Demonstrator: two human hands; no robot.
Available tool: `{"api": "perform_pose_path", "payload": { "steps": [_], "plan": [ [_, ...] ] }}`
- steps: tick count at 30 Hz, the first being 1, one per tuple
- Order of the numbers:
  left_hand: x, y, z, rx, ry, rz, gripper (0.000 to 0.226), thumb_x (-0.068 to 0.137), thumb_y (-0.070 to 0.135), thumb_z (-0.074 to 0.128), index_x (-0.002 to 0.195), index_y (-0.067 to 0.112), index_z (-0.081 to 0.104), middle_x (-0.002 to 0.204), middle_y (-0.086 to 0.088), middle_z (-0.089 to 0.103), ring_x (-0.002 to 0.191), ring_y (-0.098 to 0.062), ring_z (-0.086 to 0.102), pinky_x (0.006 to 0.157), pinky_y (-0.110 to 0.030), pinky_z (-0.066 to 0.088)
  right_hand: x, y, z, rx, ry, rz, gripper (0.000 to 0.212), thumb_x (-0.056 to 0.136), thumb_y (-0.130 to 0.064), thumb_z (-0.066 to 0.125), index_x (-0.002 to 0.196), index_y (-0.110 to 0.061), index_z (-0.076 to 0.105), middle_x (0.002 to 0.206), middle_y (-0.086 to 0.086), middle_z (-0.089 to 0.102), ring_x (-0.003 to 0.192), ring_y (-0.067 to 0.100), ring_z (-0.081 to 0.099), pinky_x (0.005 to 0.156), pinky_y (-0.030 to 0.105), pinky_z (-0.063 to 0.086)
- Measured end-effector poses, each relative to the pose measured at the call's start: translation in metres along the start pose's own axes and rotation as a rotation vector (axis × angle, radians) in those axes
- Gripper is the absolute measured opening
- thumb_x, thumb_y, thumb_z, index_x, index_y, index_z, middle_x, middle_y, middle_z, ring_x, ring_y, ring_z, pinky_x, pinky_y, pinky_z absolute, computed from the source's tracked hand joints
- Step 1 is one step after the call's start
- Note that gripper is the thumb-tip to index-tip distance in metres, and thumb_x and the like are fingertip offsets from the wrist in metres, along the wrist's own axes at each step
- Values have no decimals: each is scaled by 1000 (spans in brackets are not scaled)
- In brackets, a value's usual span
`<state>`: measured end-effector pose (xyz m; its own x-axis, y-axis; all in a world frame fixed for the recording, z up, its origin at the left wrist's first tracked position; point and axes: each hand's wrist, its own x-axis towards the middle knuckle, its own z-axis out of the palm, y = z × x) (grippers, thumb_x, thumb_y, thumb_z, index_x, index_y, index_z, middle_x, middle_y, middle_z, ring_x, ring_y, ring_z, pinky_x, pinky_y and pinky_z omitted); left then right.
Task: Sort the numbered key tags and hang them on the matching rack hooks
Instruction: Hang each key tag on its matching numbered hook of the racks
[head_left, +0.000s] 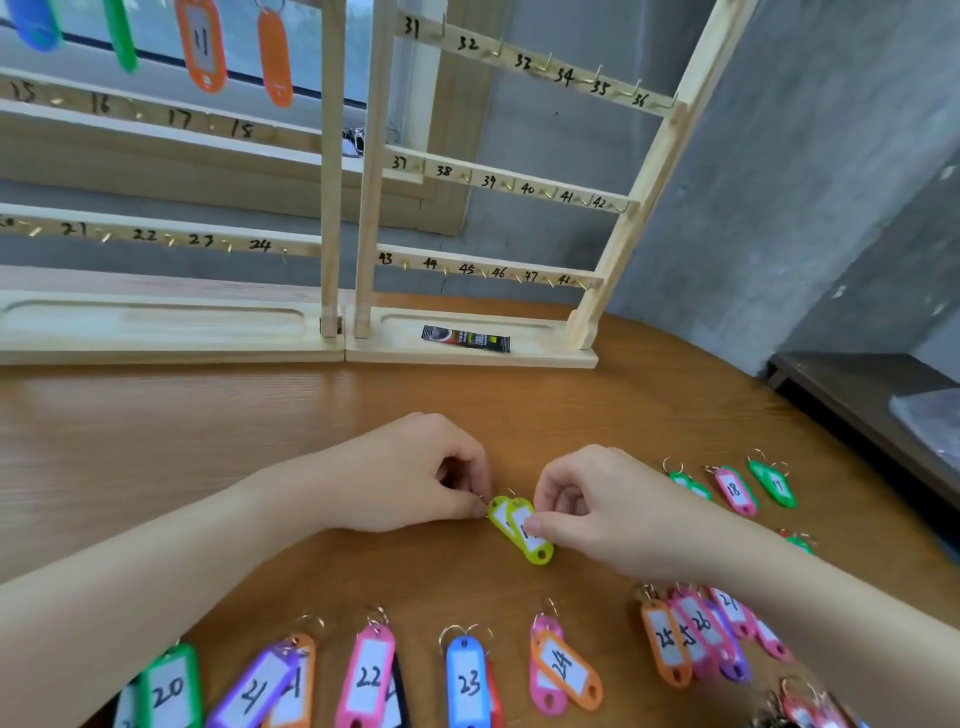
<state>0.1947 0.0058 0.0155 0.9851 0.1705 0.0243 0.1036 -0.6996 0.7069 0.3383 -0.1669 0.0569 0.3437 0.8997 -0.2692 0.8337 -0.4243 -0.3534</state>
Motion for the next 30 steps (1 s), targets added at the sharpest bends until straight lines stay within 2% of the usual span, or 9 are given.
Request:
{"api": "perform_pose_path", "payload": {
  "steps": [4,8,10,13,18,20,22,25,30],
  "plan": [
    [-2,2,-13,11,-19,-22,4,90,30,73,86,29,74,83,12,70,74,-1,58,66,-13,41,0,-3,-6,52,53,-38,19,94,-34,66,78,-25,62,60,-12,59,56,1,50,57,23,42],
    [-10,5,-43,-21,100,-19,7,92,30,70,85,32,70,86,21,70,83,4,63,76,-11,44,1,-11,-13,269,186,-117,13,97,-21,62,87,-15,56,69,2,69,59,12,59,59,32,46],
    [-15,4,-59,-50,195,-6,6,91,28,71,85,30,71,86,17,72,84,0,66,82,-19,50,1,-16,-16,391,184,-143,10,100,-14,59,95,-7,54,79,0,77,67,12,70,61,28,51],
    [-24,5,-82,-103,295,-3,5,91,24,72,86,24,73,81,13,73,78,-1,66,78,-24,48,3,-27,-22,575,144,-146,13,102,-9,54,102,3,48,88,7,79,76,23,76,66,33,57],
    [-41,-1,-118,-162,333,-33,14,80,36,84,84,26,75,89,0,77,90,-26,71,91,-44,54,9,-52,-32,807,154,-163,9,103,0,46,99,-7,43,88,17,77,79,36,76,67,35,59],
    [-49,-4,-132,-113,315,-52,11,80,35,84,83,29,75,88,-1,77,87,-24,72,89,-43,55,14,-62,-36,821,145,-196,4,104,-2,46,105,-5,44,91,16,77,80,36,75,68,36,59],
    [-58,-9,-145,-111,323,-83,10,85,20,80,82,28,76,86,-2,77,82,-15,71,84,-36,53,20,-71,-38,830,128,-229,10,105,-3,46,114,-1,44,92,15,77,80,36,75,67,35,58],
    [-73,-10,-163,-107,392,-140,7,84,16,78,82,23,77,85,-3,77,79,-14,68,83,-36,51,30,-85,-40,851,112,-253,11,105,-2,43,114,-3,48,82,12,73,75,35,74,64,35,57],
    [-113,-9,-208,-139,605,-191,17,70,31,79,86,24,77,88,-4,78,79,-13,67,79,-31,49,50,-111,-34,914,57,-224,12,107,-11,40,98,-11,49,61,2,45,56,26,55,55,34,45]
  ]
}}
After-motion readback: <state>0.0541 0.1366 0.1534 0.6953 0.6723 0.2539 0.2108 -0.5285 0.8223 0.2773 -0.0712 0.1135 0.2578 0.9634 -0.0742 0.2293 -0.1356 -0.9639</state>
